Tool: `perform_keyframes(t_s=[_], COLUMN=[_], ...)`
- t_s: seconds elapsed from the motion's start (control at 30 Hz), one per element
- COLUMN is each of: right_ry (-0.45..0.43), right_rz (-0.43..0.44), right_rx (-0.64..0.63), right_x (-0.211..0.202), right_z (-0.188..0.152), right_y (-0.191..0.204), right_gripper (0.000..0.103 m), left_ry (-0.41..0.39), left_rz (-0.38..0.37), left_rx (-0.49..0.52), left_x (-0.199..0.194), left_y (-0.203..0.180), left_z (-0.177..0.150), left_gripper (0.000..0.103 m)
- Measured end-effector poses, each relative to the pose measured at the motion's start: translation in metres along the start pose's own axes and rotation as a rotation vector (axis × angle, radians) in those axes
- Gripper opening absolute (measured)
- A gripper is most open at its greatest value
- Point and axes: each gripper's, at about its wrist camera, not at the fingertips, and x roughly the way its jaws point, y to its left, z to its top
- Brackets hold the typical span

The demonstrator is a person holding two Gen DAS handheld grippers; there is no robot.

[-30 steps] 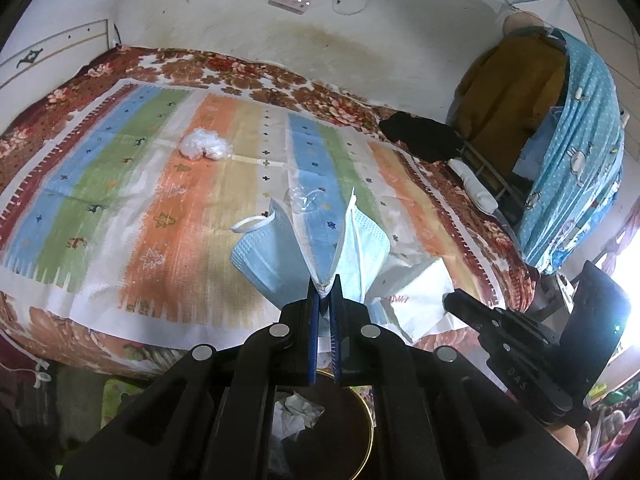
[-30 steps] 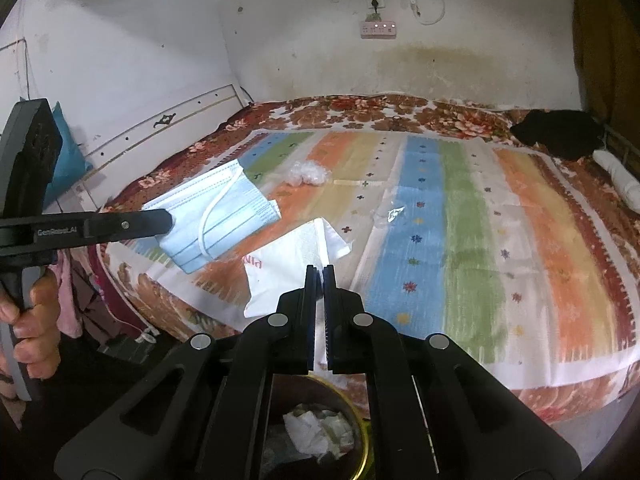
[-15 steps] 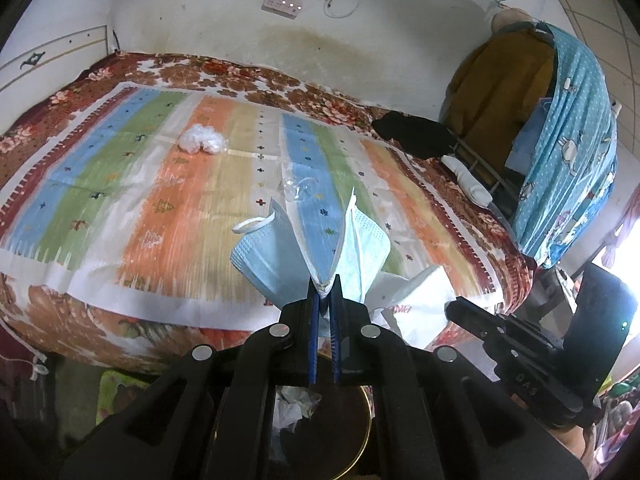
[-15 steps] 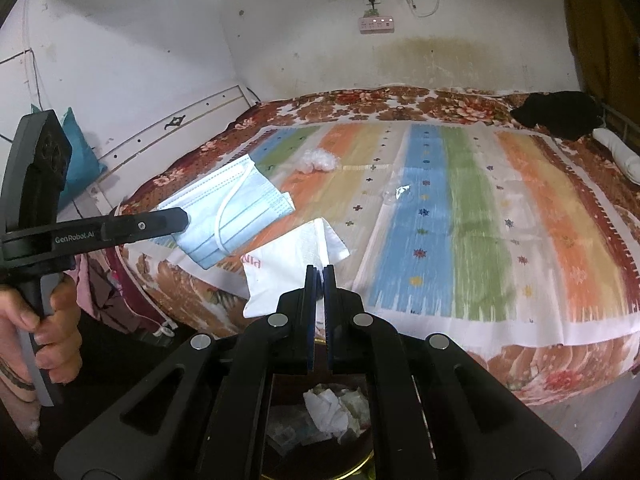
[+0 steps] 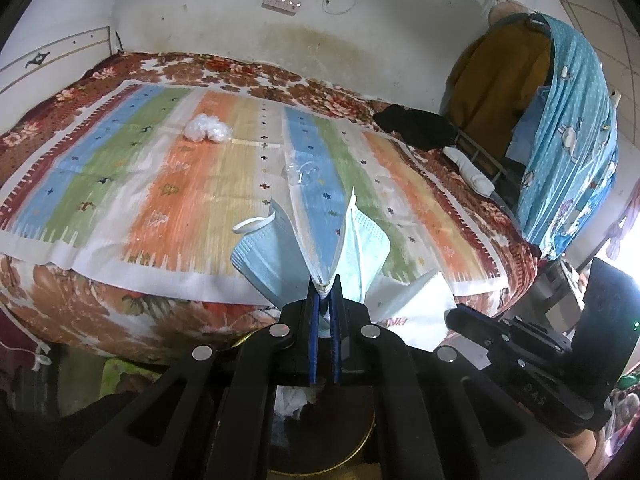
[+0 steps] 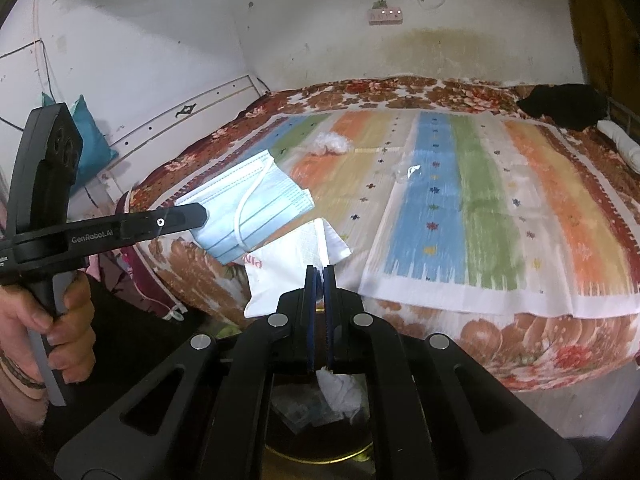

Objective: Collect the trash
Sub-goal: 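Carry the face mask and white paper packet over the bin with both tools, then open both tools to drop the mask and paper packet into the bin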

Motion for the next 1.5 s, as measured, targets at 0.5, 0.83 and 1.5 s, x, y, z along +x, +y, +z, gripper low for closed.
perform_keyframes(t_s=[0.5, 0.83, 1.5], right_ry=[0.121, 0.257, 0.469], right_rz=[-0.018, -0.063, -0.073], right_rx=[0.038, 0.051, 0.214], right_x=[0.013, 0.042, 0.096], right_z=[-0.044, -0.071, -0.095], right_y=[0.015, 0.021, -0.006], right_gripper=[0.003, 0.003, 0.006], left_ry=[0.13, 0.235, 0.489], left_rz=[0.056, 0.106, 0.112], left_rx=[0.013, -0.053, -0.224], left_x=[0.017, 0.04, 0.108], left_y=[-0.002, 0.012, 0.034], left_z=[-0.047, -0.065, -0.088], left_gripper=[0.004, 0.004, 0.035])
